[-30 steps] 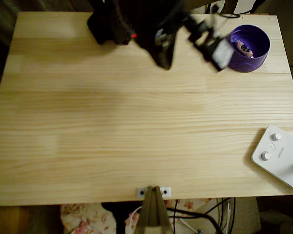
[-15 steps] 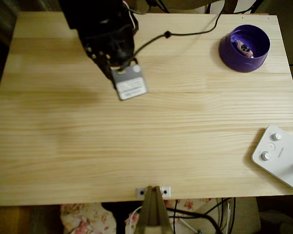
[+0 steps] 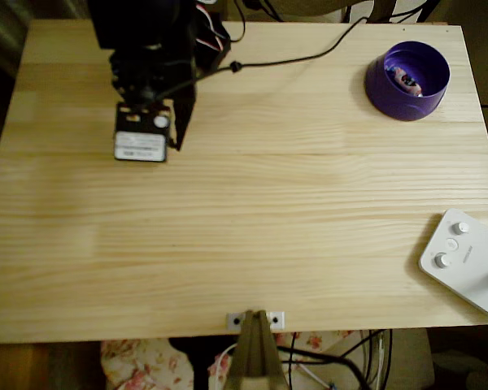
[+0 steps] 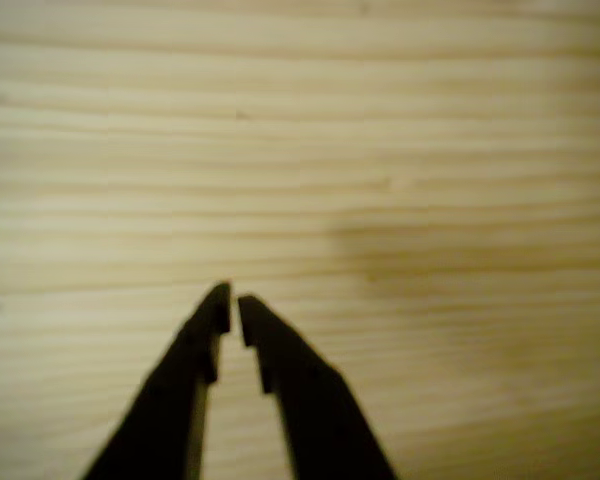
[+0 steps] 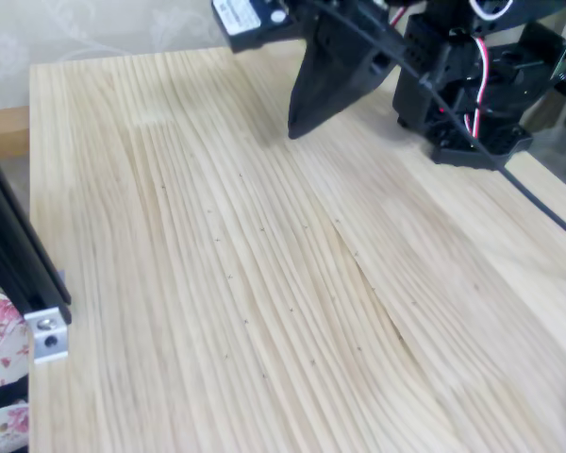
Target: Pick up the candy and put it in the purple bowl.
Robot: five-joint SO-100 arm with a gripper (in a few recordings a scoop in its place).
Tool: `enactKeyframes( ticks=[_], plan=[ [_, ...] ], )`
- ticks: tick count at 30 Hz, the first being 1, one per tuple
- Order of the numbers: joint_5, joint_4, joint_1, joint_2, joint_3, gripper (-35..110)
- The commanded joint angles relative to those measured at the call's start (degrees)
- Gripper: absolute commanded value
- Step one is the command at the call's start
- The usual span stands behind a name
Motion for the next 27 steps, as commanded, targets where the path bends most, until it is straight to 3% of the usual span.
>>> enactKeyframes(
  ticks=[1, 27],
  plan=[
    [1.2, -1.1, 1.6, 6.4, 1.8, -1],
    [-1.2, 2.6, 0.3, 14.2, 5.5, -1]
  ],
)
